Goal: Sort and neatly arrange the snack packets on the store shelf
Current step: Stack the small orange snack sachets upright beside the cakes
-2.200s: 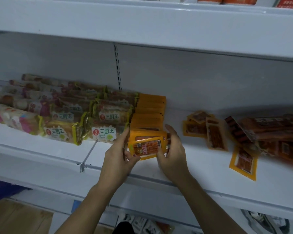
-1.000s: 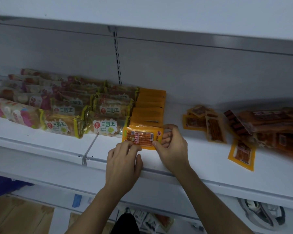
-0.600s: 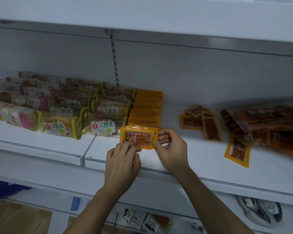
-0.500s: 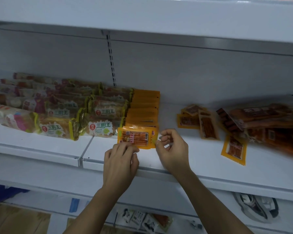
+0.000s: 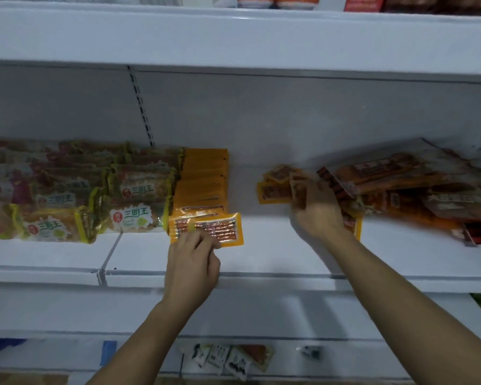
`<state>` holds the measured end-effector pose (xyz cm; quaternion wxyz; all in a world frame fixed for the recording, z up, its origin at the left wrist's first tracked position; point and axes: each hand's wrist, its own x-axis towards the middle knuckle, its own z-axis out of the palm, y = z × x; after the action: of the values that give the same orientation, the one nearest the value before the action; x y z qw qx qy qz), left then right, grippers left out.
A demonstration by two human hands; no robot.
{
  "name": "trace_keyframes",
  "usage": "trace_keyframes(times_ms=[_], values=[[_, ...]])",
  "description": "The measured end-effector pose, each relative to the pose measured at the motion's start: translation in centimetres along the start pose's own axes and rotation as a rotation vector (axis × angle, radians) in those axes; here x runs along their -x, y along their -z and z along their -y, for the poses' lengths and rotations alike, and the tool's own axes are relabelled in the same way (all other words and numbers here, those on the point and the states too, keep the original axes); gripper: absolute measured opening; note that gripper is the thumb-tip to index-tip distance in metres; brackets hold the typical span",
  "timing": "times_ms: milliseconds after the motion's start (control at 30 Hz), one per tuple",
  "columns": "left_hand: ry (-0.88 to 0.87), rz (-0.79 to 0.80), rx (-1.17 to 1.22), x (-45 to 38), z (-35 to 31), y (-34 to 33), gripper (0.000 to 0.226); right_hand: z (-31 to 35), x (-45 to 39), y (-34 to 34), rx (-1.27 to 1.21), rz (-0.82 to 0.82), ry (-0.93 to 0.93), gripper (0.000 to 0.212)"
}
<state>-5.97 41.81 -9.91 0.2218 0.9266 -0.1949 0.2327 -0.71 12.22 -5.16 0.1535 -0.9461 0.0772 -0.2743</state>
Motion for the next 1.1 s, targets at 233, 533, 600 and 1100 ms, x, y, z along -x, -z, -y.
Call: trace_keyframes(times_ms=[233, 533, 600, 1100], values=[[0.218, -0.128, -0.065, 0.7, -0.8, 0.7, 0.022, -0.4, -0.2, -2.0, 0.16, 0.028, 0.034, 0.033], [0.243, -0.232, -0.018, 0.0, -2.8, 0.2, 0.021, 1.0, -0.9, -1.4, -0.096, 0.109, -0.055, 0.038], [0.168, -0.23, 0.001, -1.0, -4.2, -0.2, 0.02, 0.9, -0.7, -0.9, -0.149, 0.064, -0.061, 0.027], [0.907, 0.18, 1.533, -11.8, -14.7, -4.9, 0.046, 1.2, 3.9, 1.4, -0.541, -0.017, 0.128, 0.009]])
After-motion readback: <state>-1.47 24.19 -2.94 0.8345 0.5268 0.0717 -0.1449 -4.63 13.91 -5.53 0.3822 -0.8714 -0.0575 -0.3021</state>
